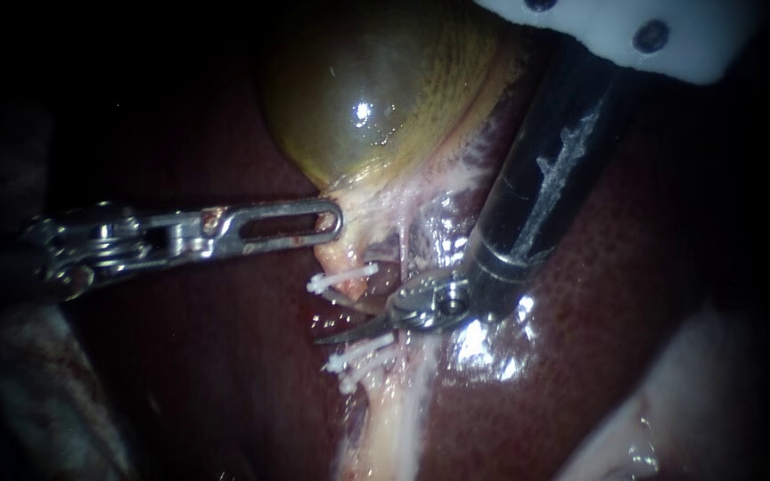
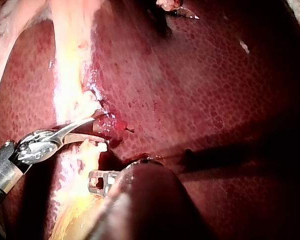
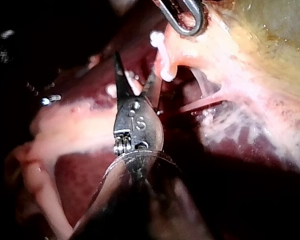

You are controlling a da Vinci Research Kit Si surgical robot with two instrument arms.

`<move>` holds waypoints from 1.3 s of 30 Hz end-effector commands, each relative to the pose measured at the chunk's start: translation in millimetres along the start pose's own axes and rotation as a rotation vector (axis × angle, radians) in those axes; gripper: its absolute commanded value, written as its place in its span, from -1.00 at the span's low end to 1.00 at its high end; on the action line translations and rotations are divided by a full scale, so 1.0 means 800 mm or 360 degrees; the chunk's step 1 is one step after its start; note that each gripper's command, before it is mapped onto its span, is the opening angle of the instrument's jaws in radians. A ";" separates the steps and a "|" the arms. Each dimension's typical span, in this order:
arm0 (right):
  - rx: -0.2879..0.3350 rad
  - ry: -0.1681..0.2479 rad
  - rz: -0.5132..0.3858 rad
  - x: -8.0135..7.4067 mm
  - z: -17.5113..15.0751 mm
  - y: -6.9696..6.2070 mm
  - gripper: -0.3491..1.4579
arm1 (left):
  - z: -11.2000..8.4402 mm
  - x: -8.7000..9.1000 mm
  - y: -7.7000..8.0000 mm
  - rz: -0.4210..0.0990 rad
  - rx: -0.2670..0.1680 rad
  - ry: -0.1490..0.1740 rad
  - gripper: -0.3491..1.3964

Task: Go back from the cut left tube

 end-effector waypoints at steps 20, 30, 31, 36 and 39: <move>-0.0223 0.0087 -0.0121 0.0000 -0.0087 -0.0018 0.86 | -0.0002 0.0002 -0.0005 -0.0007 -0.0003 -0.0004 -1.00; -0.0345 0.0080 -0.0208 -0.0007 -0.0147 -0.0030 0.84 | -0.0001 0.0002 -0.0006 -0.0006 -0.0003 -0.0004 -1.00; -0.0354 0.0082 -0.0212 -0.0008 -0.0150 -0.0031 0.86 | -0.0001 0.0002 -0.0006 -0.0006 -0.0003 -0.0004 -1.00; -0.0404 0.0106 -0.0276 -0.0015 -0.0162 -0.0024 0.95 | -0.0001 0.0002 -0.0007 -0.0006 -0.0003 -0.0004 -1.00; -0.0431 0.0099 -0.0321 -0.0021 -0.0168 -0.0019 0.95 | 0.0000 0.0002 -0.0007 -0.0006 -0.0004 -0.0004 -1.00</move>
